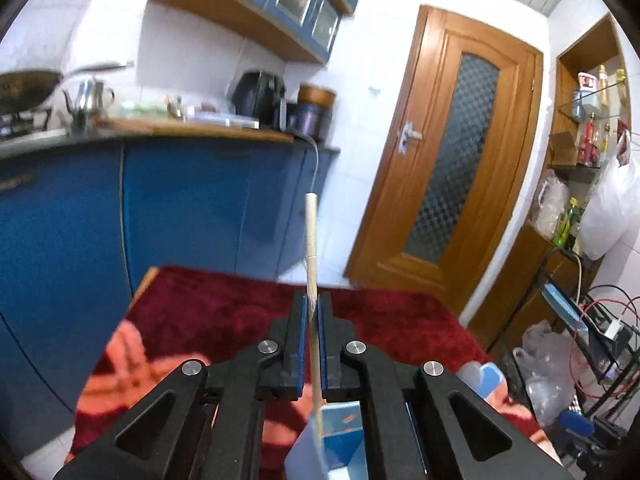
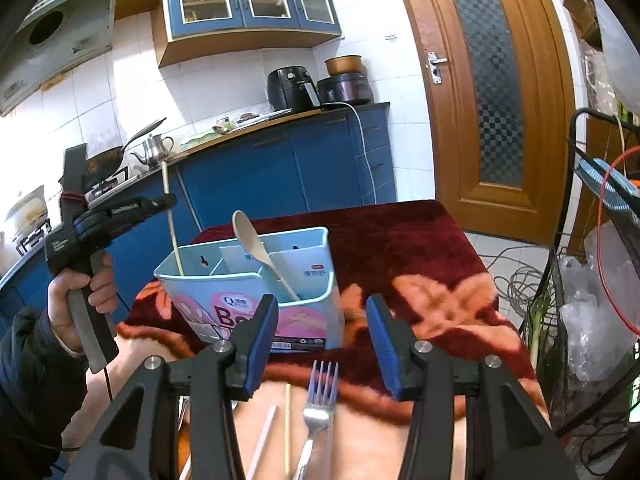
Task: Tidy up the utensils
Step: 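Drop the chopstick into the caddy with the left tool while the right tool drops the spoon in, then move both tools back over the utensil row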
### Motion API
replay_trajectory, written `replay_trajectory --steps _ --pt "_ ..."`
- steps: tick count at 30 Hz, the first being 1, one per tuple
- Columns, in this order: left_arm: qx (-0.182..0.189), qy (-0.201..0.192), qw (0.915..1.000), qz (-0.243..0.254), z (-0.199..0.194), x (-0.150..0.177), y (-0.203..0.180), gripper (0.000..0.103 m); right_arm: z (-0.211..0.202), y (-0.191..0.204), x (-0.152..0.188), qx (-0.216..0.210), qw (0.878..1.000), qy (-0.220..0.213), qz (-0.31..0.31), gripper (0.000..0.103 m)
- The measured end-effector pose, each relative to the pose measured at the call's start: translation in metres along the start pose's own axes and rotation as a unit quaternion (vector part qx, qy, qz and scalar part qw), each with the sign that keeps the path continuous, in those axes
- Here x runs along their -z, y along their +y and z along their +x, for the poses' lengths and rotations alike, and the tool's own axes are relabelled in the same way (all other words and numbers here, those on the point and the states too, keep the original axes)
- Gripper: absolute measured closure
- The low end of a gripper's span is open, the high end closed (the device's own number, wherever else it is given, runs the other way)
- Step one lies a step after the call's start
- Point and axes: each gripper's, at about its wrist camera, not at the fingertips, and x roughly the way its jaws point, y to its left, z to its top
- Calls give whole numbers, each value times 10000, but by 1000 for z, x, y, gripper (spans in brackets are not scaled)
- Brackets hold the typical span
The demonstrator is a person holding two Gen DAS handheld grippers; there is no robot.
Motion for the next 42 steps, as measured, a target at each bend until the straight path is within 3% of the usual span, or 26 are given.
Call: replay_trajectory --steps 4,11,16,26,33,42 --pt "-206 -314 9992 122 -8 6 -11 99 1 -8 5 -75 9999 43 100 53" --pt "-266 227 9993 141 -5 26 -11 98 -1 -13 13 -183 9995 157 187 53" --pt "-282 448 9983 229 -22 32 -13 72 -8 -12 16 -262 9993 134 244 51" --pt "-519 789 9938 583 -78 41 -19 70 -25 -8 22 -325 9989 175 274 50" --pt "-775 1254 9864 720 -106 60 -19 66 -32 -8 29 -284 9984 395 290 49" --pt "-779 2263 9696 508 -111 106 -8 66 -33 -9 43 -163 9957 884 225 43"
